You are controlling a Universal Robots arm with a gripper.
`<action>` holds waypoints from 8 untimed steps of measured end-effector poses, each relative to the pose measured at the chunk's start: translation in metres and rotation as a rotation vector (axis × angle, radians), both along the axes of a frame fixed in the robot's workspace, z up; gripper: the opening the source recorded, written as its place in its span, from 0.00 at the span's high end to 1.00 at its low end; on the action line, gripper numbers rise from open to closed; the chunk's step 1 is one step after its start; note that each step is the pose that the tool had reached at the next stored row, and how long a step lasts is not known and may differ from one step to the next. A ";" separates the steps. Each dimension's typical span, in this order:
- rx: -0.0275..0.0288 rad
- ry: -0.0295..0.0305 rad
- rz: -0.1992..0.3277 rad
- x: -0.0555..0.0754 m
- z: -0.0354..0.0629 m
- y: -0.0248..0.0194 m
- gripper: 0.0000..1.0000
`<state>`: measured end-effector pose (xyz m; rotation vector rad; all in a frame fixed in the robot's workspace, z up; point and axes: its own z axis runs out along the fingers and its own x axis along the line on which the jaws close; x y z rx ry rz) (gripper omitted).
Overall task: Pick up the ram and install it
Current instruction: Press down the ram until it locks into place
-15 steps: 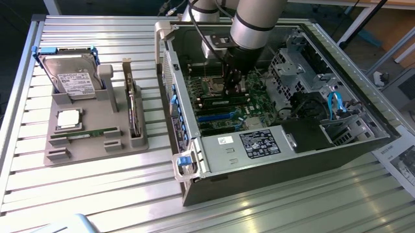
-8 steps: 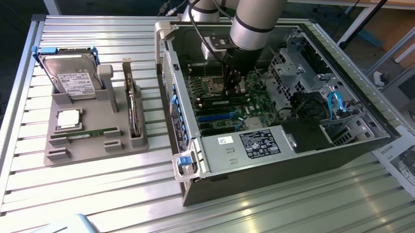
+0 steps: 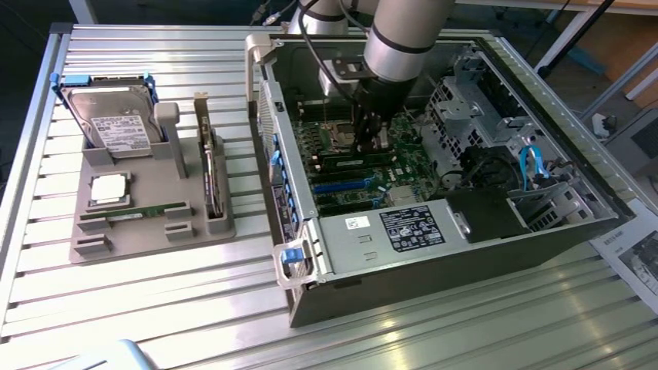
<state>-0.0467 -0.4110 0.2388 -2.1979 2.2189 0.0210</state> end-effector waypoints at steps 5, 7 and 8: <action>-0.0005 -0.0035 0.000 0.000 -0.0041 -0.0001 0.90; -0.0004 -0.0040 0.000 0.000 -0.0044 -0.0001 0.90; -0.0003 -0.0041 0.000 0.000 -0.0045 0.0000 0.90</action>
